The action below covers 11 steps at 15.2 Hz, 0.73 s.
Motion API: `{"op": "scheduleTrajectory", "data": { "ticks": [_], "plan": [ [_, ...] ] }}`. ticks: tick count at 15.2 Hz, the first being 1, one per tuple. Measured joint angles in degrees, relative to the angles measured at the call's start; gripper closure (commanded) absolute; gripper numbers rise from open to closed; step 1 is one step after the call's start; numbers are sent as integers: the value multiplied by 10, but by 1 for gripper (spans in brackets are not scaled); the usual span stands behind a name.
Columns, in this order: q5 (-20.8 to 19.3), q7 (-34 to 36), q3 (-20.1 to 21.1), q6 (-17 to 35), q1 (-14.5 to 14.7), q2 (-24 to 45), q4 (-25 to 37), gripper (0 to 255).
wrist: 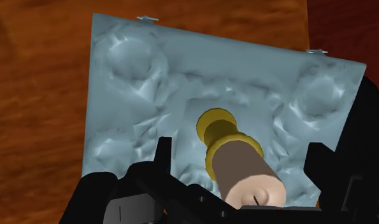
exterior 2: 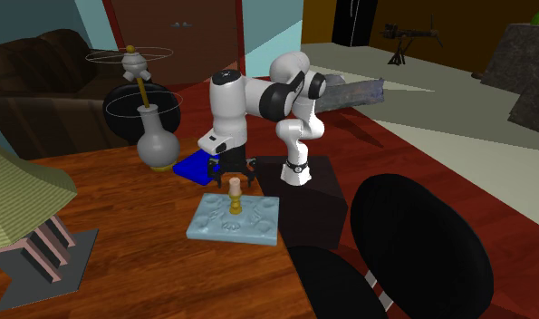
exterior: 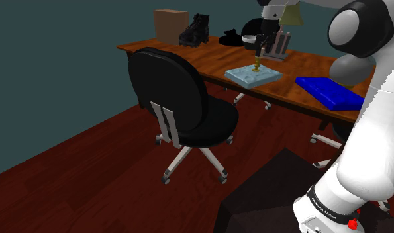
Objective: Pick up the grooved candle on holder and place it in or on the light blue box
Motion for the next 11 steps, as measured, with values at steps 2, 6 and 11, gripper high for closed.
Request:
{"op": "scheduleTrajectory", "data": {
  "ticks": [2, 6, 11],
  "plan": [
    [0, 2, 0, -21, 0, 0, 22, 0],
    [15, -7, -2, -81, -17, 29, 107, 0],
    [15, -6, -2, -87, -17, 29, 113, 0]
  ]
}}
